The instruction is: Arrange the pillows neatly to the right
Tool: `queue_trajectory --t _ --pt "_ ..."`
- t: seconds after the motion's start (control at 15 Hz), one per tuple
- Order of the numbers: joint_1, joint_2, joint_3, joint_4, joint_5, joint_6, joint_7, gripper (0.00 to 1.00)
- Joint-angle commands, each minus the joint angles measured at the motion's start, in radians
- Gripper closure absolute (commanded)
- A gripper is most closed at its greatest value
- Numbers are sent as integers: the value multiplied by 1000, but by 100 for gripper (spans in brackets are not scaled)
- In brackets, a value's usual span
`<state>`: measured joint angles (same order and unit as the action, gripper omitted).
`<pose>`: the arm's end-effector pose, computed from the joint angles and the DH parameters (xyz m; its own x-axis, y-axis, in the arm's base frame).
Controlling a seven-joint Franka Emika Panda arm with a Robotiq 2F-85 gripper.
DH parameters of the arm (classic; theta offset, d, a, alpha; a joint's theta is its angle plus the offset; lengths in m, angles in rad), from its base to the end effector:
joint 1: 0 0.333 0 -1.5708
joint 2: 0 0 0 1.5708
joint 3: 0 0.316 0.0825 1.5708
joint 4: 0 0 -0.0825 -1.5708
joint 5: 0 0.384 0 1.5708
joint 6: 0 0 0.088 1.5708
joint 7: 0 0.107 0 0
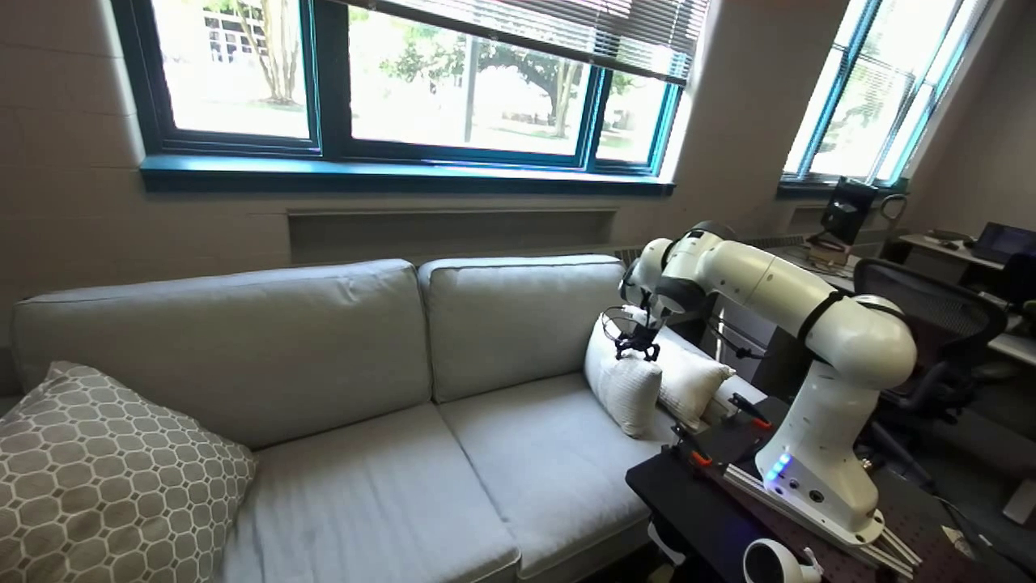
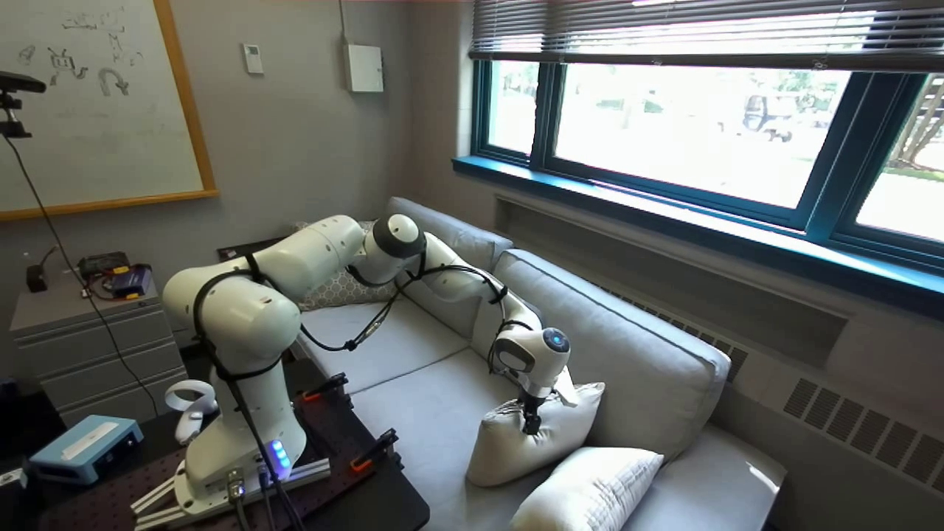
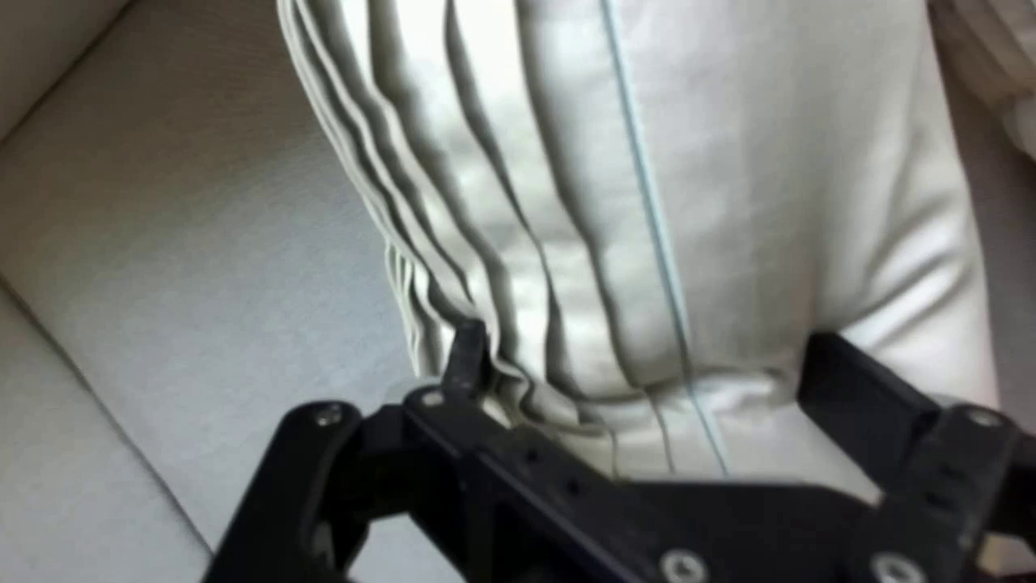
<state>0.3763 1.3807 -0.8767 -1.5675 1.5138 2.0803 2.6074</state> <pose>0.5929 -0.2230 -0.0039 -0.8233 0.5625 0.0754 0.5642 0.7968 0.2162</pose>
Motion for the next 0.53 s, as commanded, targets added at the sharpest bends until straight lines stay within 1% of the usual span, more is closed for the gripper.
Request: queue_trajectory --t 0.0,0.07,0.13,0.2,0.27,0.33,0.4,0.47 --pt "46 31 -43 -63 57 31 0 0" --pt "49 28 -56 -81 62 52 -1 0" --pt "-40 -89 68 -103 -81 197 -1 0" --pt "58 30 -91 -117 60 105 0 0" --pt "52 21 -91 -133 66 141 -1 0" --pt "49 11 -108 -155 67 153 -1 0" --pt "-41 -110 1 -173 -64 289 -1 0" --pt "49 7 -140 -189 62 190 0 0"
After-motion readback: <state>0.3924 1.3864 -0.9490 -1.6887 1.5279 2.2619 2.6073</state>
